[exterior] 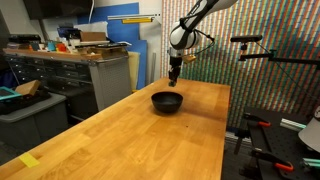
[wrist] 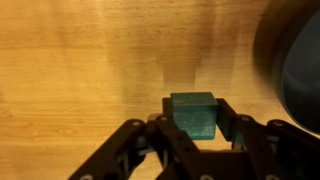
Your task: Place the block in the bowl
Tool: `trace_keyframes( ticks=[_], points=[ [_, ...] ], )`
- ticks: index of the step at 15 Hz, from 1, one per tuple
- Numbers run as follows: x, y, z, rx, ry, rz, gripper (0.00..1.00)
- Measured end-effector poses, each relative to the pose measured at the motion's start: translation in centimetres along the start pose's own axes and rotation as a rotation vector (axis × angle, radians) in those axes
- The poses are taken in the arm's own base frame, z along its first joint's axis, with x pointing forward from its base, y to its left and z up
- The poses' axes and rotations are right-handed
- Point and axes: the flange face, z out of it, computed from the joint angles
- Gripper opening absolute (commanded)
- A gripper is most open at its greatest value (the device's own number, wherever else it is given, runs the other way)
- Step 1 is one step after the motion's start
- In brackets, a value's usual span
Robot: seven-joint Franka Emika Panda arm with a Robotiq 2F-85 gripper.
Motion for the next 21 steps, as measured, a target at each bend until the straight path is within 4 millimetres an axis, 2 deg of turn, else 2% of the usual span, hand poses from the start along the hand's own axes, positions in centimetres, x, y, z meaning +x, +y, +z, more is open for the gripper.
trace_keyframes(
  ticks=[3, 6, 12, 17, 21],
  points=[
    [0.5, -2.3, -2.0, 0.004, 0.002, -0.018, 0.21],
    [0.5, -5.2, -2.3, 0.013, -0.014, -0.040, 0.21],
    [-0.9, -10.5, 0.1, 0.031, -0.076, -0.080, 0.21],
    [-2.4, -13.1, 1.6, 0.041, -0.120, -0.100, 0.21],
    [-3.8, -14.1, 3.2, 0.049, -0.156, -0.111, 0.21]
  ],
)
